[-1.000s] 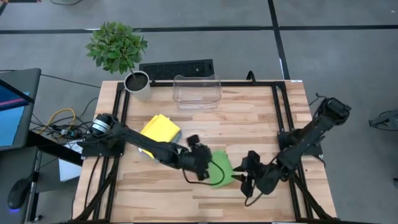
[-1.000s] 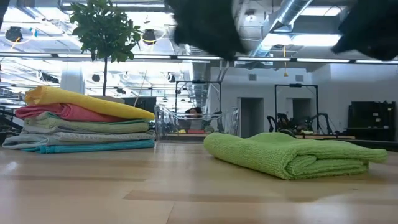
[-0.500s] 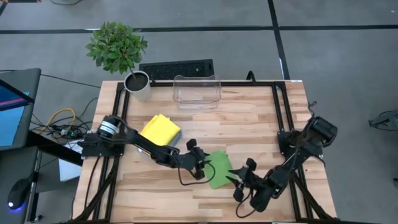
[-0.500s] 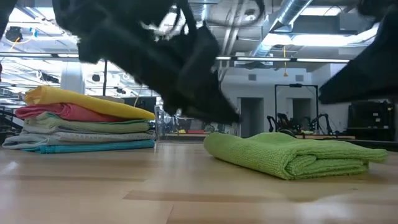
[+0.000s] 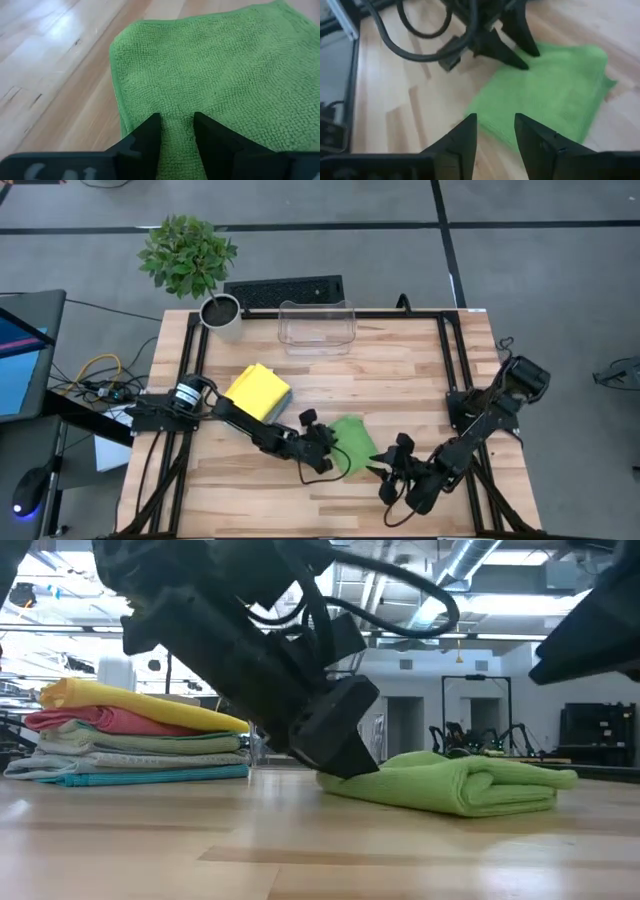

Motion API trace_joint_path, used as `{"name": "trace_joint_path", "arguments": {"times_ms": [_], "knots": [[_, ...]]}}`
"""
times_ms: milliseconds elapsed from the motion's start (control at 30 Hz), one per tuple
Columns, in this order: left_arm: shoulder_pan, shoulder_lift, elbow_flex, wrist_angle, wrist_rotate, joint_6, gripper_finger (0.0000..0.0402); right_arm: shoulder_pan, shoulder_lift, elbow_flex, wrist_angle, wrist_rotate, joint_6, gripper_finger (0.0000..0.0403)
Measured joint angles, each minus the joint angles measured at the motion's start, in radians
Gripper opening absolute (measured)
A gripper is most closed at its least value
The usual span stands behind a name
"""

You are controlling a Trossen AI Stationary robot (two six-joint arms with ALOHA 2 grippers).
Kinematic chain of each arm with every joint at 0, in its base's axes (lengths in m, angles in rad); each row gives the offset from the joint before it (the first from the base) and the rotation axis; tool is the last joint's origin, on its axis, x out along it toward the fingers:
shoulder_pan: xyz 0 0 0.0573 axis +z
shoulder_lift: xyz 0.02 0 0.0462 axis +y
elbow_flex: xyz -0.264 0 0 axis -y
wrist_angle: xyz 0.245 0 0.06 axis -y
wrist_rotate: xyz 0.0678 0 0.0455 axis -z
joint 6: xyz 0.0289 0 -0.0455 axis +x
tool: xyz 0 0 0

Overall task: Fold microfiber towels
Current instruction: Fold the green microfiber cloth, then stack the folded green microfiber cloth on top of the folded yellow microfiber cloth

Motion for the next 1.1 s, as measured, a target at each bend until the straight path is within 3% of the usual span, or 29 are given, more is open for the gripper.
{"name": "trace_joint_path", "arguments": {"times_ms": [200,333,400,667,800,1100], "knots": [[-0.014,-0.093,0.037,-0.065,0.033,0.041,0.0119,-0.087,-0.111,0.001,-0.141,-0.304,-0.013,0.0192],[-0.017,-0.164,0.068,-0.194,0.097,0.066,0.0161,-0.138,-0.144,0.001,-0.226,-0.512,0.025,0.0229],[-0.014,-0.199,0.088,-0.239,0.114,0.032,0.019,-0.155,-0.157,0.0,-0.281,-0.555,0.056,0.0238],[-0.014,-0.241,0.1,-0.441,0.163,-0.396,0.0285,-0.267,-0.17,0.0,-0.329,-0.558,0.042,0.0235],[-0.023,-0.214,0.079,-0.47,0.163,-0.614,0.0296,-0.32,-0.152,-0.001,-0.365,-0.566,0.003,0.0235],[-0.095,-0.168,0.055,-0.396,0.063,-1.023,0.0297,-0.378,-0.156,0.0,-0.343,-0.566,-0.054,0.0255]]}}
